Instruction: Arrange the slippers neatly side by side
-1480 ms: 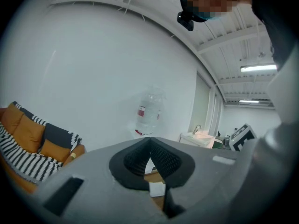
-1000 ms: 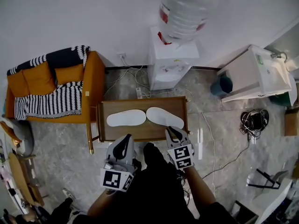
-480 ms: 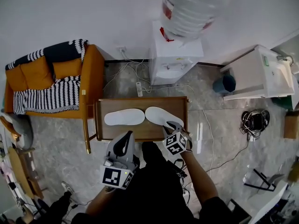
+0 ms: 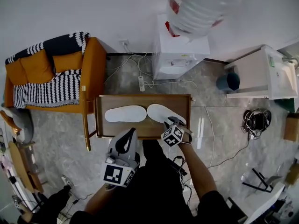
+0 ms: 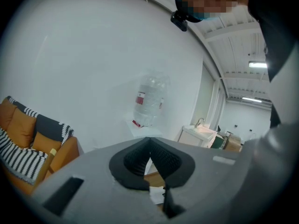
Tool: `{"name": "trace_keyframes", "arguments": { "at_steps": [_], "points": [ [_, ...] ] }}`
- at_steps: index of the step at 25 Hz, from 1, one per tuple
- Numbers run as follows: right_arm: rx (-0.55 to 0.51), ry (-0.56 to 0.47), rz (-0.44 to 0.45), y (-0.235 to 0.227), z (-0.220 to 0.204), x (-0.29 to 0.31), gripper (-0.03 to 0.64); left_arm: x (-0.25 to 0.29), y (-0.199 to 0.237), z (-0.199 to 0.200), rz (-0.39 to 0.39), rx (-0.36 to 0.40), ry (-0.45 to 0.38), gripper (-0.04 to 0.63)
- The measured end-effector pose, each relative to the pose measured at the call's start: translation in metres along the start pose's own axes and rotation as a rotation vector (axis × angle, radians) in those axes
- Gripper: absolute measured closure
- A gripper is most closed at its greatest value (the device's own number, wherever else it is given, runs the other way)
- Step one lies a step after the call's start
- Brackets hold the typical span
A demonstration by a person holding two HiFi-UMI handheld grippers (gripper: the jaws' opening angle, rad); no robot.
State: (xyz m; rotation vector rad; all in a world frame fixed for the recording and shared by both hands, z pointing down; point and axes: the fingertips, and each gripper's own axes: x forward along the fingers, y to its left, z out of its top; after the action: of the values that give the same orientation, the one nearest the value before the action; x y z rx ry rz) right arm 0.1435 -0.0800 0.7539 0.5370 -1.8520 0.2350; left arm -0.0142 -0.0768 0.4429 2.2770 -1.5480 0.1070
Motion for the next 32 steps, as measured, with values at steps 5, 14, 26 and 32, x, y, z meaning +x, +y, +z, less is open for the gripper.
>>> {"name": "trace_keyframes", "arguments": {
  "at_steps": [5, 14, 26, 32],
  "points": [
    [-0.045, 0.053, 0.015, -0.005, -0.009, 0.017, 0.527, 0.002, 0.003, -0.003, 0.001, -0.006, 0.012, 0.583],
    [-0.080, 0.114, 0.023, -0.004, -0.019, 0.035, 0.539, 0.007, 0.008, -0.008, 0.001, -0.021, 0.025, 0.584],
    [0.046, 0.107, 0.007, -0.001, -0.016, 0.024, 0.589, -0.003, 0.008, -0.008, -0.012, -0.019, 0.018, 0.584],
    [0.218, 0.072, -0.003, -0.005, -0.010, 0.010, 0.591, -0.013, 0.011, -0.006, -0.021, -0.015, 0.010, 0.583]
  ]
}}
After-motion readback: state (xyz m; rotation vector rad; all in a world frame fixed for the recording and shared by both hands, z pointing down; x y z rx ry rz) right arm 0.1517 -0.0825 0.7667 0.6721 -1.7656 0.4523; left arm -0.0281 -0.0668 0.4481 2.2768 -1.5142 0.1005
